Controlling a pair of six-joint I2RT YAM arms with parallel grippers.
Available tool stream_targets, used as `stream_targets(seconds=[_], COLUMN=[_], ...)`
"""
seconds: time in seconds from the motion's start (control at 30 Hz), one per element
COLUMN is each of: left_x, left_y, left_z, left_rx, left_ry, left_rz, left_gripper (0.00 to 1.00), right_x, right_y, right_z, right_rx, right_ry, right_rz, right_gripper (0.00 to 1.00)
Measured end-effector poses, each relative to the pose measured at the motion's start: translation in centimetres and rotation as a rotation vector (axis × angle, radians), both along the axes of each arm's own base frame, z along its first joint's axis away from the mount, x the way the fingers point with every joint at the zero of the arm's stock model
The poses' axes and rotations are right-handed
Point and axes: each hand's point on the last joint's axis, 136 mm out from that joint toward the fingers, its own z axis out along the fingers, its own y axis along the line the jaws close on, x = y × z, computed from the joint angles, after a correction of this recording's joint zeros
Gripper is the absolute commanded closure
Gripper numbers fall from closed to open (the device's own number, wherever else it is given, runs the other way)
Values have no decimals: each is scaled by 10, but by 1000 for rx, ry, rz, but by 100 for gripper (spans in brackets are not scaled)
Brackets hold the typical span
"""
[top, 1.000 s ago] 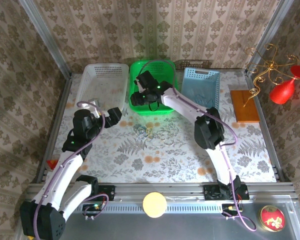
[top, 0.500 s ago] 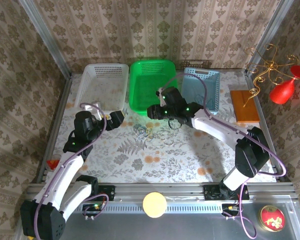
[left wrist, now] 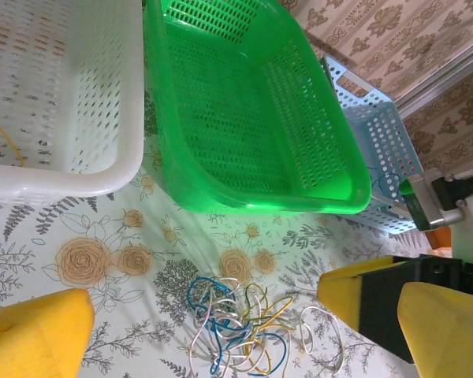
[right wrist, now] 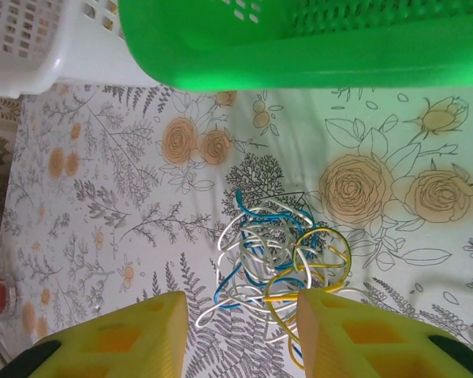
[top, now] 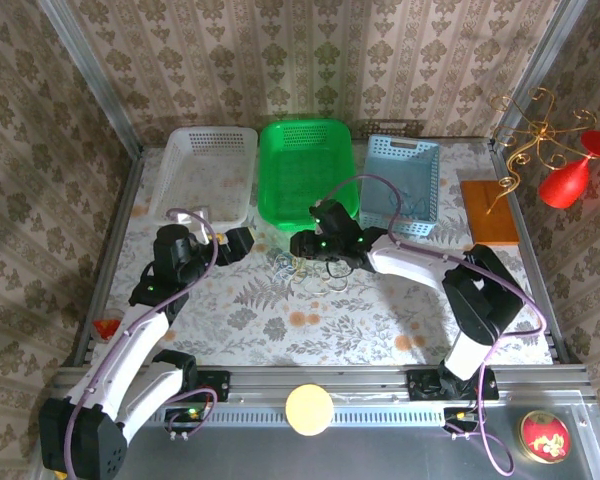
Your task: Untangle the cables
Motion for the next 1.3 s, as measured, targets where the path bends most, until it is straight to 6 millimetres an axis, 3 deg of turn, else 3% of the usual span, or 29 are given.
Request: stream_targets(seconds=[0.57, 0.97, 1.3], left_x=[-1, -1, -1], left_y=[0, 0, 0], left_z=[-1, -1, -1], left_rx=[11, 11, 11], left_ry=[0, -1, -1], left_rz=[-5, -5, -5], left_gripper=[0, 0, 0], right_x=[-7, -8, -1], right_y=[6, 5, 11], right_z=[-18, -46, -38], right_rx=[6, -34, -20], right_ry=[54, 101, 84], right_rz=[-24, -27, -28], right_gripper=[58, 60, 61])
